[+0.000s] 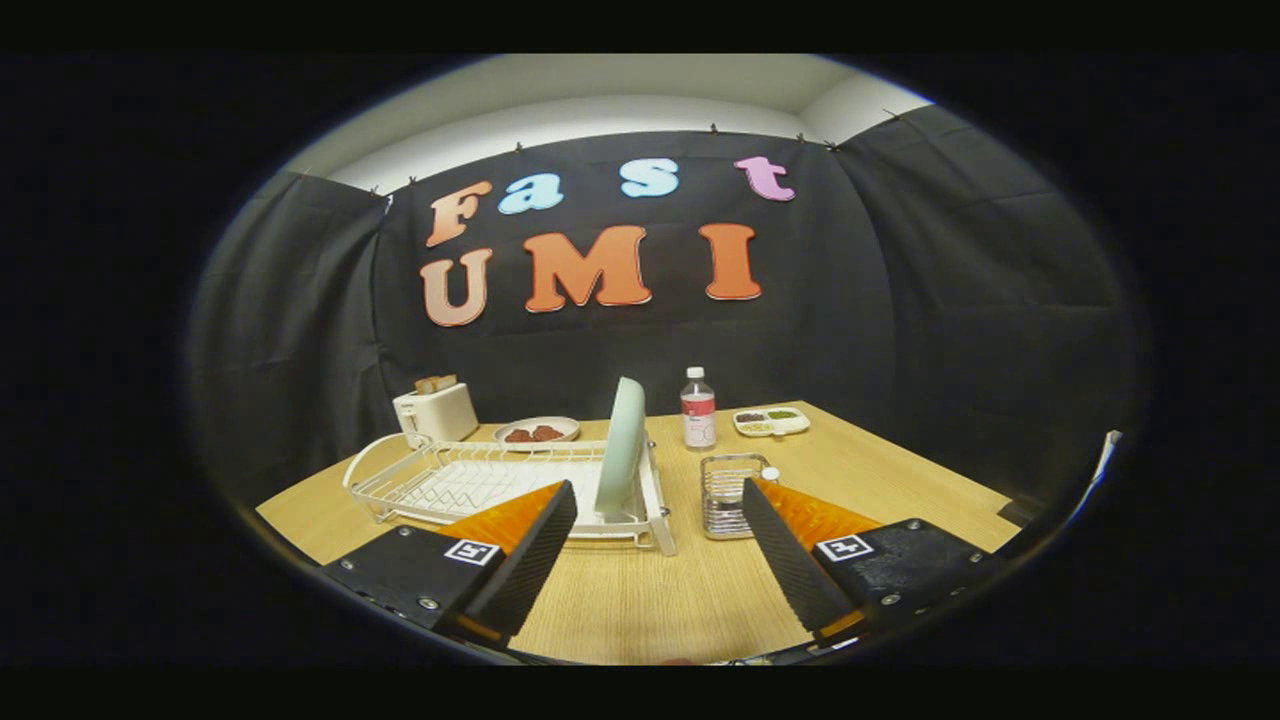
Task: Take the plate from the dish rack, then take the spoon from the basket and place it into the plate.
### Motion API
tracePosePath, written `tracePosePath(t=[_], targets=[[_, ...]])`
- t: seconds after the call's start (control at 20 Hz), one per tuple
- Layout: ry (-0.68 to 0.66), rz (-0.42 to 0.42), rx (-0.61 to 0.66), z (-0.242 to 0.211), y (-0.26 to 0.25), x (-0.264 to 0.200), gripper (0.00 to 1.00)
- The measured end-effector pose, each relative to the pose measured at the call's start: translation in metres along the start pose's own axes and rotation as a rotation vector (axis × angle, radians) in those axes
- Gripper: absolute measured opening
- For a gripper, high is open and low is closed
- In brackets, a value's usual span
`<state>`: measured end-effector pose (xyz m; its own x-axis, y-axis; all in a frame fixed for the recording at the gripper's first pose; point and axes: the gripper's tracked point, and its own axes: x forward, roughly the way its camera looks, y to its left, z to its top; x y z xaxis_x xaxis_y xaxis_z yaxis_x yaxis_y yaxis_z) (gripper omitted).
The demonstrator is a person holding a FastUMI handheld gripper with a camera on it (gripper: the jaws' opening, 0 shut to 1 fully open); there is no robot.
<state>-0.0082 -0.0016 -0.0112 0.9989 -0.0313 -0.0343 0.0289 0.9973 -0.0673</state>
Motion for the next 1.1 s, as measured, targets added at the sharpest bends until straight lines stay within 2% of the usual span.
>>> tracePosePath(t=[0.2,0.35,0.85,1.1], targets=[[0.013,0.021,0.016,0.008,0.009,0.013,0.99],[0.014,0.071,0.021,0.025,0.025,0.027,0.99],[0.071,0.041,-0.091,0.042,0.037,0.109,0.99],[0.156,-0.013,-0.13,0.024,0.034,0.151,0.99]])
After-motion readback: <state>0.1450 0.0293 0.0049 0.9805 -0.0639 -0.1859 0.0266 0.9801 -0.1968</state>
